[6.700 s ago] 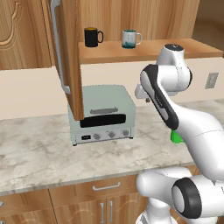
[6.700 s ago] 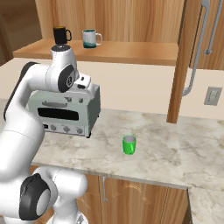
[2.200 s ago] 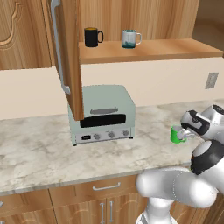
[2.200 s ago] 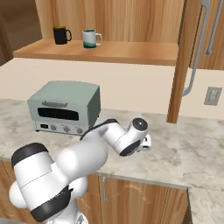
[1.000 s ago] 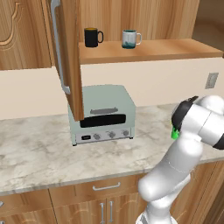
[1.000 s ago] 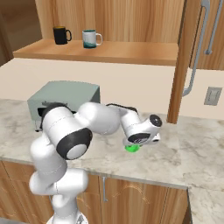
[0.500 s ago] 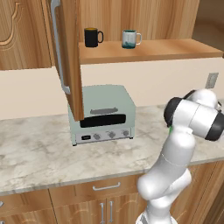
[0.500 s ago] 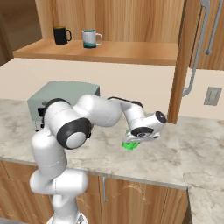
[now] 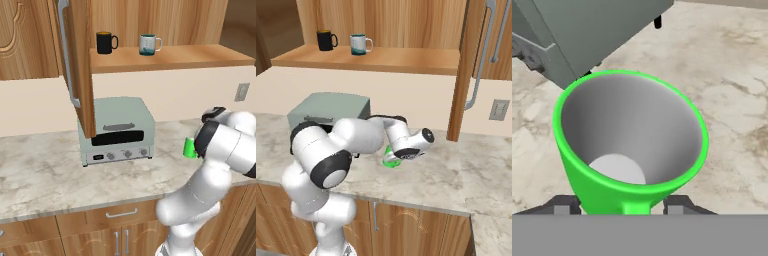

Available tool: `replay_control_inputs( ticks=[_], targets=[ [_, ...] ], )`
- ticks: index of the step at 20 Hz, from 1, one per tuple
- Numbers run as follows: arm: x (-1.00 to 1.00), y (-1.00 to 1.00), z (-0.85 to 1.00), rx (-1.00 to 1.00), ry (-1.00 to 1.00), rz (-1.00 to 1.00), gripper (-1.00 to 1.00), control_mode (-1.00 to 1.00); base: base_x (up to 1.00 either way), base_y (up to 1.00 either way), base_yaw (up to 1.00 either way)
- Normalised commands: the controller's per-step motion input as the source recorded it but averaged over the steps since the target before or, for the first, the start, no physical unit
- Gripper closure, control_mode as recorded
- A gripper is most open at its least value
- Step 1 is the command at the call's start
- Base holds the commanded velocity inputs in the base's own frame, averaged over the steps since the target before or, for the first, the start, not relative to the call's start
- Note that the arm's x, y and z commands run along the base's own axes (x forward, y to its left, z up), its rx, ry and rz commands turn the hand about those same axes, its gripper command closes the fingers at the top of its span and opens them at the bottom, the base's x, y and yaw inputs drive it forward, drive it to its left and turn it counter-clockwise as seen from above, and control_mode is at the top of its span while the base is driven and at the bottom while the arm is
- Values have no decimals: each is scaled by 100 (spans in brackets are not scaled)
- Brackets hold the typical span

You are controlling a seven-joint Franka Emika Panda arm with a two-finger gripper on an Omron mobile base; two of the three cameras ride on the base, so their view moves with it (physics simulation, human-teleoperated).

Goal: Pick the mug on the counter and place it in the cabinet with the handle facing the right, like the mugs already inside.

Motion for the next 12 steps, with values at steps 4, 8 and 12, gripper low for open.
replay_control_inputs(
  ticks=[4,8,12],
  targets=[
    [-29,80,0,-13,-26,0,100,-100,0,0,0],
    [-23,71,14,-10,-26,0,100,-100,0,0,0],
    [-19,55,41,0,-25,0,100,-100,0,0,0]
  ],
)
